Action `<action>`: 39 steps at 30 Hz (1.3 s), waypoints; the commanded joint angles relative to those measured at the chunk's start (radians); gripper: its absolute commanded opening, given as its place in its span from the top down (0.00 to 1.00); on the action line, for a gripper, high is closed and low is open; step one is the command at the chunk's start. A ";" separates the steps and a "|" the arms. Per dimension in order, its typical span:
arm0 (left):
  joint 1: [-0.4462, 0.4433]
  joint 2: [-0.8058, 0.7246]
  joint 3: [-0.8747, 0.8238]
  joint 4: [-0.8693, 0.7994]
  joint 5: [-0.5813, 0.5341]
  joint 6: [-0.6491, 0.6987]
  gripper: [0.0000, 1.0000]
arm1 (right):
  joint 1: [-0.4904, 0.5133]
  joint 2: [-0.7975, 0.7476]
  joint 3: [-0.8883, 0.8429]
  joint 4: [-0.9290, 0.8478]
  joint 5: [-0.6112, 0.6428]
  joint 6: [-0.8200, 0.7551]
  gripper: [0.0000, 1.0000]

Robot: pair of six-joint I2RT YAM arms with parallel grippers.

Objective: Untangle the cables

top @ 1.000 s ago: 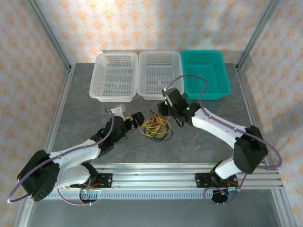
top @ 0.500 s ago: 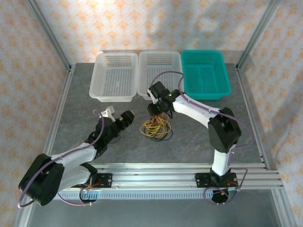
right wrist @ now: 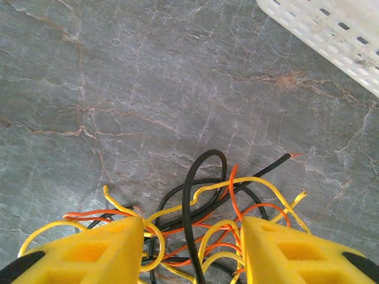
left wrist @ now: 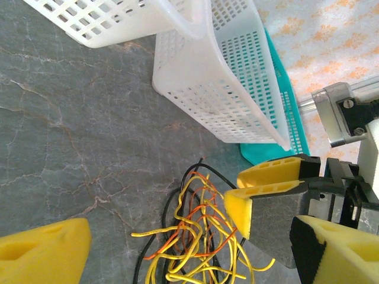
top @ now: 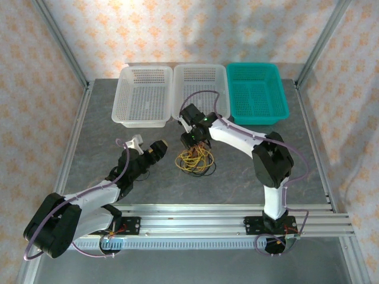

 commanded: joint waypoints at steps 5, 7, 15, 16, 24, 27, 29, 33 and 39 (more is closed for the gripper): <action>0.009 0.000 -0.018 0.037 0.008 0.017 0.12 | 0.005 0.027 0.037 -0.027 0.048 -0.018 0.62; 0.009 0.003 -0.017 0.033 0.008 0.017 0.12 | 0.005 0.027 0.037 -0.025 0.048 -0.020 0.65; 0.004 0.024 0.010 -0.001 0.020 0.052 0.11 | 0.005 0.000 0.013 -0.003 0.046 -0.021 0.82; 0.002 0.034 0.017 -0.006 0.024 0.057 0.11 | 0.005 -0.005 0.009 0.000 0.048 -0.022 0.84; -0.072 0.168 0.095 -0.007 0.056 0.104 0.04 | 0.004 -0.081 -0.056 0.072 0.067 -0.015 1.00; -0.112 0.236 0.142 -0.010 0.061 0.119 0.01 | 0.005 -0.104 -0.080 0.103 0.060 -0.007 1.00; -0.135 0.275 0.175 -0.028 0.054 0.133 0.01 | 0.005 -0.117 -0.095 0.121 0.052 -0.003 1.00; -0.166 0.336 0.220 -0.047 0.036 0.148 0.01 | 0.000 -0.139 -0.120 0.148 0.028 0.000 1.00; -0.173 0.408 0.266 -0.038 0.045 0.164 0.01 | -0.026 -0.173 -0.162 0.194 -0.044 0.021 1.00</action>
